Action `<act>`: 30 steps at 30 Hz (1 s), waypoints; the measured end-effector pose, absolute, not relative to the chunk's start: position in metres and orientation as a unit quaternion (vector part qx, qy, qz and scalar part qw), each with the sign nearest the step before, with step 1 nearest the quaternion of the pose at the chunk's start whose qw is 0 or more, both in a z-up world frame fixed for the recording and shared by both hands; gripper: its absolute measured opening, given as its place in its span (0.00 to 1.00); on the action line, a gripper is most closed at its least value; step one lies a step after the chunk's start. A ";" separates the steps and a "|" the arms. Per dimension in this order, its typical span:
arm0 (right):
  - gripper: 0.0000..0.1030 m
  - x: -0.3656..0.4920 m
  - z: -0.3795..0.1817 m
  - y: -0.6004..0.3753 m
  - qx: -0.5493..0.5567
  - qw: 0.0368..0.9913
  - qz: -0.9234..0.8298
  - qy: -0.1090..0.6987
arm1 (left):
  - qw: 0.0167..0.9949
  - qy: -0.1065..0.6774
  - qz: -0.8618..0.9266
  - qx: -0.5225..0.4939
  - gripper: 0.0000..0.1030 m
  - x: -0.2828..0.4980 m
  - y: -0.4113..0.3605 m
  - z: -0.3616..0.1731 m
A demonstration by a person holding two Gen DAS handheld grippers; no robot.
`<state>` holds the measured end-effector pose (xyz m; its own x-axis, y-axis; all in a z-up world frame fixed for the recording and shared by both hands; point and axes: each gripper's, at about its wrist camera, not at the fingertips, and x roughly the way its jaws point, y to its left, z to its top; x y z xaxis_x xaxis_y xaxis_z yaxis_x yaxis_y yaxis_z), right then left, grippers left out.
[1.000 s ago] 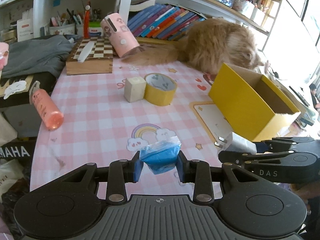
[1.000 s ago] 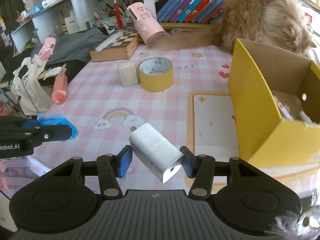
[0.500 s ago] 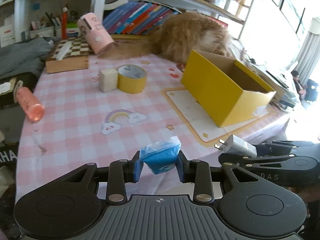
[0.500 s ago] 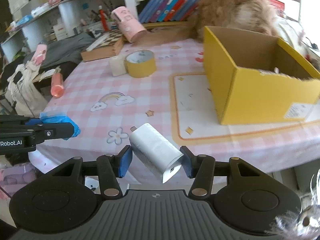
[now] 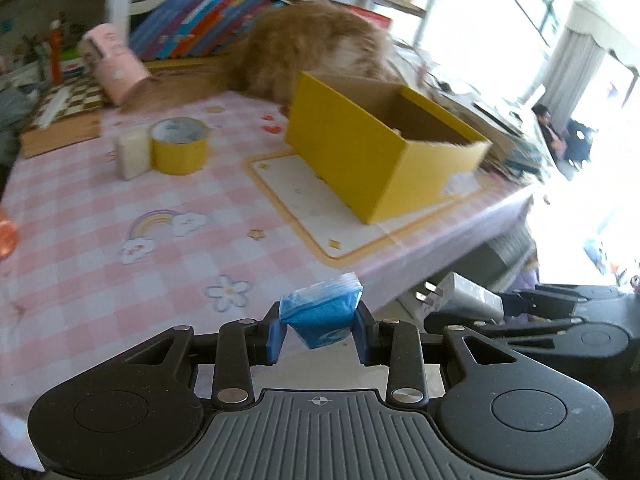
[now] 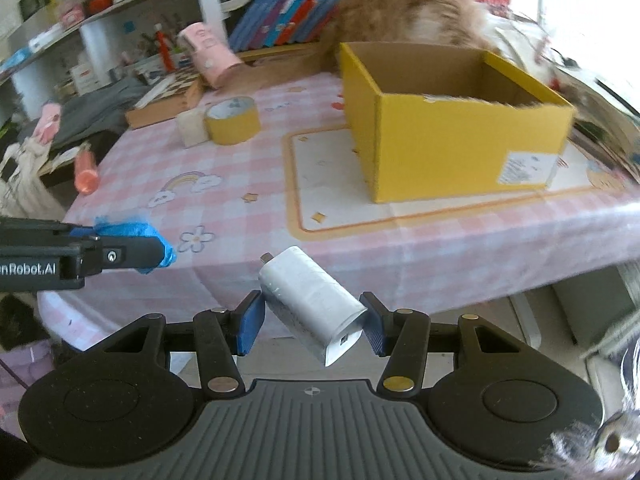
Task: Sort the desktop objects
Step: 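Lift and carry the blue item and charger toward the yellow box with both grippers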
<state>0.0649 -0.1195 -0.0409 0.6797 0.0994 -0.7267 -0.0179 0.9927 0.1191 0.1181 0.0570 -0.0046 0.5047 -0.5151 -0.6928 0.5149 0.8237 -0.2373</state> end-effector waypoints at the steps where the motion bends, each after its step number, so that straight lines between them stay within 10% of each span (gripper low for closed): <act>1: 0.48 0.063 -0.041 -0.123 0.057 0.914 0.027 0.400 | 0.865 0.399 -0.303 0.007 0.32 0.116 0.053 -0.004; 30: 0.48 0.076 -0.044 -0.206 0.051 0.904 0.033 0.424 | 0.857 0.410 -0.311 0.027 0.32 0.127 -0.046 -0.008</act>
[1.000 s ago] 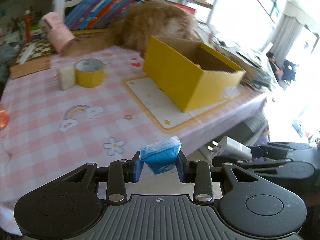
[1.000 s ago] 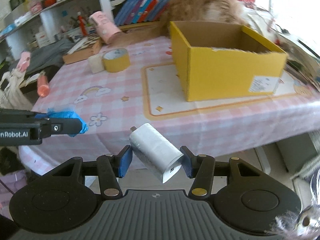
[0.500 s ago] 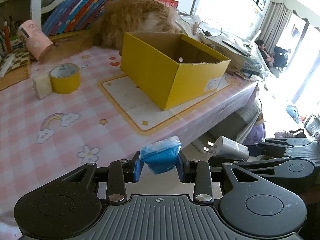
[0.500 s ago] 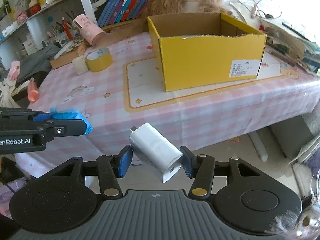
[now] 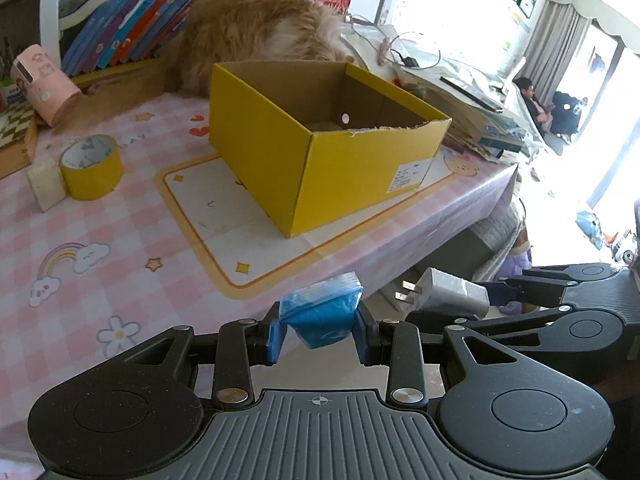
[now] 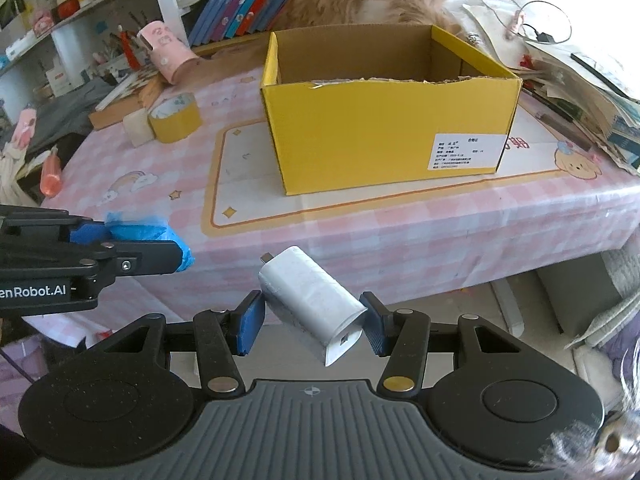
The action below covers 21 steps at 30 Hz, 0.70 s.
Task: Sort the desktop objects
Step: 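Lift and carry the blue item and charger toward the yellow box with both grippers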
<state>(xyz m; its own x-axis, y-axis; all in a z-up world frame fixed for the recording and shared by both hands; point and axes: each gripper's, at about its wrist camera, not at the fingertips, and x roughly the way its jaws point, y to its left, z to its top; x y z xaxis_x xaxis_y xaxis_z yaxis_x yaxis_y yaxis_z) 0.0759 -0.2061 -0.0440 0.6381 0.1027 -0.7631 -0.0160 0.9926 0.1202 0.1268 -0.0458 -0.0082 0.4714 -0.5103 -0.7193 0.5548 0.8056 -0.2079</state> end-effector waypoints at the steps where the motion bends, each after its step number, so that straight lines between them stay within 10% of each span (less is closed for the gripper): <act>1: 0.48 0.077 -0.044 -0.210 0.050 0.903 0.035 0.425 | 0.857 0.411 -0.309 0.026 0.32 0.127 -0.050 -0.009; 21: 0.48 0.098 -0.054 -0.285 0.024 0.894 0.064 0.443 | 0.856 0.428 -0.290 0.016 0.32 0.134 -0.131 -0.024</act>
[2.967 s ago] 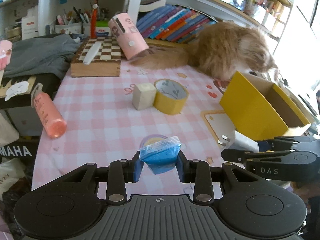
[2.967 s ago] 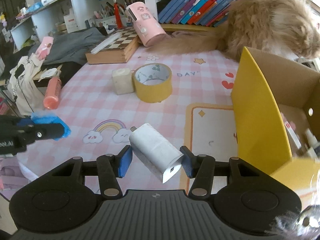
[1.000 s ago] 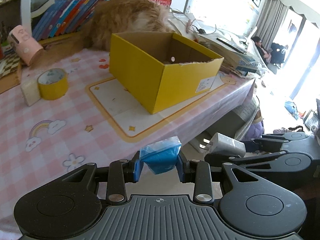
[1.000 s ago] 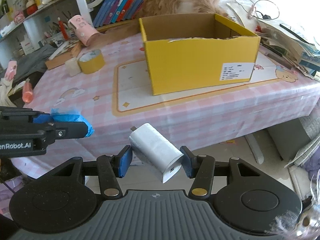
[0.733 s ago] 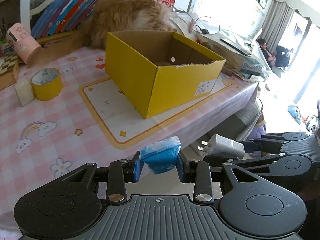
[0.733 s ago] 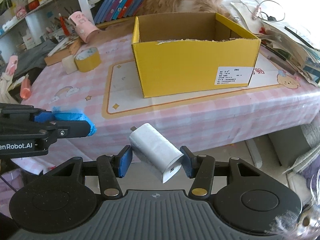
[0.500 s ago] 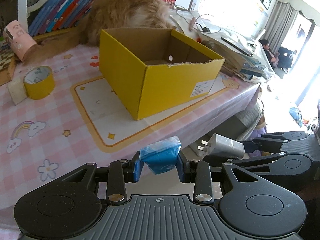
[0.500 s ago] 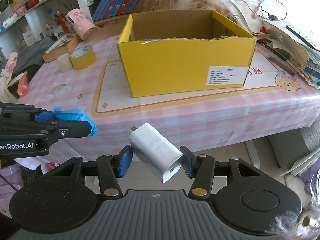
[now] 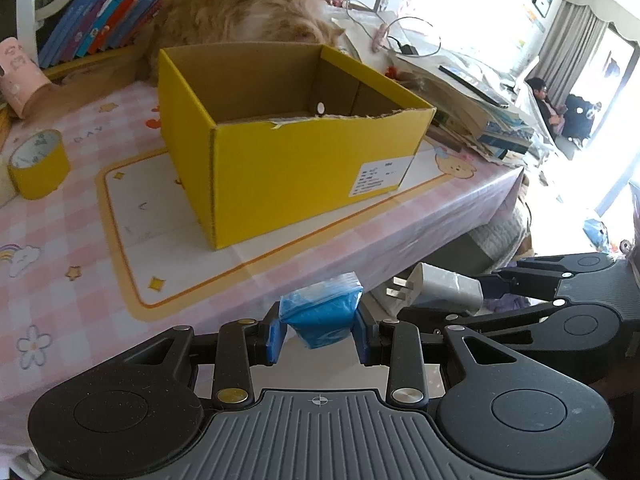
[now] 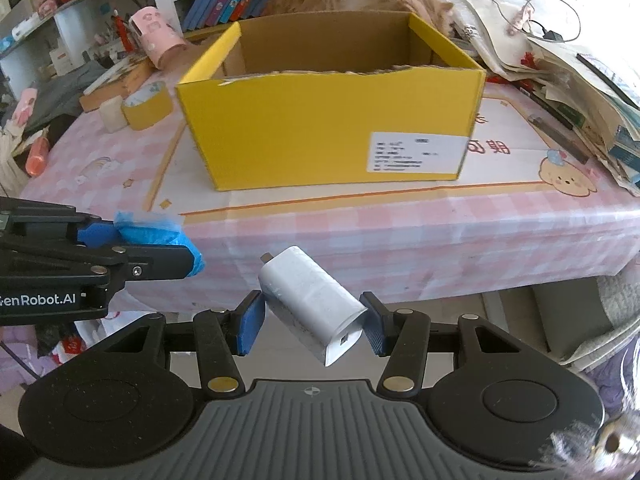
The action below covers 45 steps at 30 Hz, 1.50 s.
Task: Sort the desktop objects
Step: 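Lift and carry the blue item and charger toward the yellow box with both grippers, then lower the blue item into the yellow box and open the left gripper while the right releases the charger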
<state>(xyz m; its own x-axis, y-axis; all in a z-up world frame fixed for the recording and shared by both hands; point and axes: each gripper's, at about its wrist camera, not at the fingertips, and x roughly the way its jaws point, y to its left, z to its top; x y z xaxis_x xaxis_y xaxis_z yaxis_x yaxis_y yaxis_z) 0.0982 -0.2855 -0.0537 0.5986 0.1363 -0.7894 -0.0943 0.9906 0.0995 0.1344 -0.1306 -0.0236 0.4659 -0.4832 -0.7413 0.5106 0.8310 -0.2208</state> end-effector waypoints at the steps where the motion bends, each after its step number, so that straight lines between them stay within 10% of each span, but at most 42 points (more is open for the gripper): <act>1: 0.48 0.099 -0.055 -0.290 0.025 0.893 0.065 0.444 | 0.857 0.428 -0.288 0.015 0.32 0.135 -0.134 -0.024; 28: 0.48 0.191 0.047 -0.372 -0.031 0.942 0.148 0.298 | 0.932 0.251 -0.253 0.060 0.32 0.198 -0.165 0.081; 45: 0.48 0.274 0.006 -0.340 -0.083 0.907 0.196 0.362 | 0.907 0.316 -0.232 0.152 0.32 0.248 -0.209 0.018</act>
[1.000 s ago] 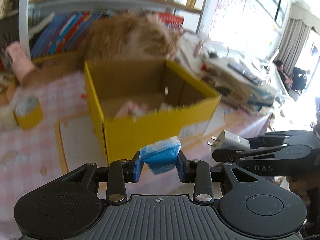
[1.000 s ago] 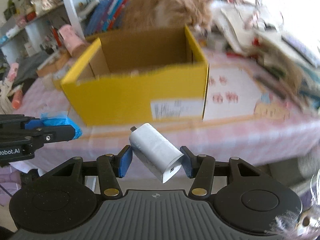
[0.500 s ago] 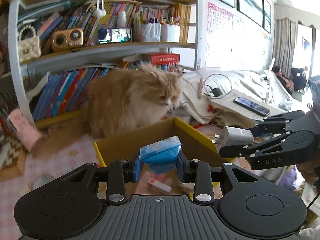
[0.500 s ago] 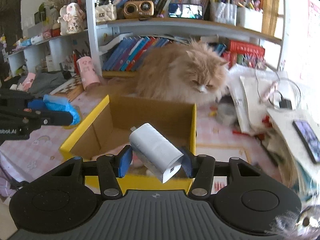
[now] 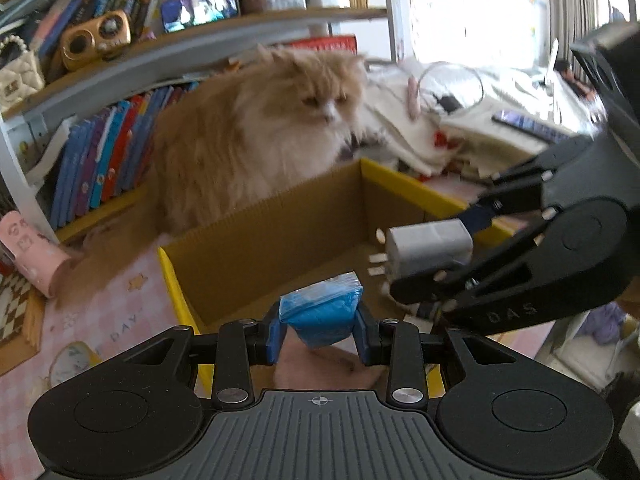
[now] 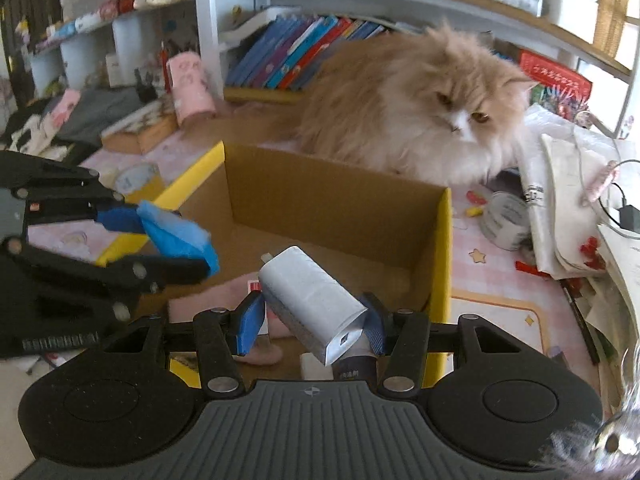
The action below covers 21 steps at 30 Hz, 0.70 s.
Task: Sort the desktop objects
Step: 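Lower the blue item into the yellow box and open the left gripper while the right releases the charger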
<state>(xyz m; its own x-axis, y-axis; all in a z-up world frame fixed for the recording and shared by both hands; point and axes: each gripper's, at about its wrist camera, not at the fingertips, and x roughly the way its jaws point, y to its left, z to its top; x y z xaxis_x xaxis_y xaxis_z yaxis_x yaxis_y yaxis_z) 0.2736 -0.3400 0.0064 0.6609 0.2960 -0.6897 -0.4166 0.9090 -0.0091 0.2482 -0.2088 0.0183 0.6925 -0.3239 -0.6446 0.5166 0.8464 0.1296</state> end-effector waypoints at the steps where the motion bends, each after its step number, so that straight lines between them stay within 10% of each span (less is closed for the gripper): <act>1: 0.48 0.275 0.004 -0.338 -0.087 0.906 0.198 0.365 | 0.905 0.321 -0.231 0.157 0.32 0.249 -0.210 0.015; 13: 0.48 0.293 -0.019 -0.335 -0.124 0.885 0.202 0.400 | 0.898 0.338 -0.227 0.164 0.34 0.253 -0.207 0.004; 21: 0.59 0.290 -0.015 -0.338 -0.108 0.898 0.182 0.386 | 0.906 0.320 -0.220 0.166 0.58 0.246 -0.202 0.010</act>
